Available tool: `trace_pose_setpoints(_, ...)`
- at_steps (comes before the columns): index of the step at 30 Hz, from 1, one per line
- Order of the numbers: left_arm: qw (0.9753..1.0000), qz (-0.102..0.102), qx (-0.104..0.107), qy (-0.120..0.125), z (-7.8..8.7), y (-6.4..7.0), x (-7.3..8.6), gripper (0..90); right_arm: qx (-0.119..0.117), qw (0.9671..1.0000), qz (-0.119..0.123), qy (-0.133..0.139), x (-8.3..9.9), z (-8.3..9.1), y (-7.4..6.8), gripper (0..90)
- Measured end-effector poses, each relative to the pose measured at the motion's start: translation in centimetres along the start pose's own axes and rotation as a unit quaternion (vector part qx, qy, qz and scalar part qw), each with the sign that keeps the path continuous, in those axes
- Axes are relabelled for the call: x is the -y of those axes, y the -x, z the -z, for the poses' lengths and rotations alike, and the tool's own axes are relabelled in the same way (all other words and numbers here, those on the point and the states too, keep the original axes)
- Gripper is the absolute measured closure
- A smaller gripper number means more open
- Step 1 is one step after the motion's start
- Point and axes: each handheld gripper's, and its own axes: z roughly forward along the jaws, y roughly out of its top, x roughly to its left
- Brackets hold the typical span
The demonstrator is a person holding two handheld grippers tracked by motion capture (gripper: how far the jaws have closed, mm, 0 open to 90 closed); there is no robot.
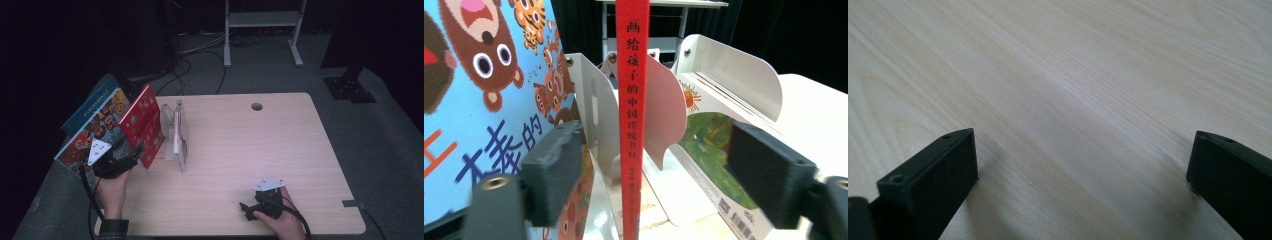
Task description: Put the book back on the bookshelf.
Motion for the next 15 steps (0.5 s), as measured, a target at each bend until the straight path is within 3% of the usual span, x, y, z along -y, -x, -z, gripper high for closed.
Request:
trace_pose_setpoints(6,0.9999,-0.001,-0.006,0.012,1.3,0.8,0.0,8.2,0.000,1.0000,0.001,-0.001,0.0,0.0,0.0,0.0)
trace_pose_setpoints(15,0.9999,-0.003,-0.004,0.012,3.0,2.0,0.7,1.6,0.000,1.0000,0.000,-0.001,0.0,0.0,0.0,0.0)
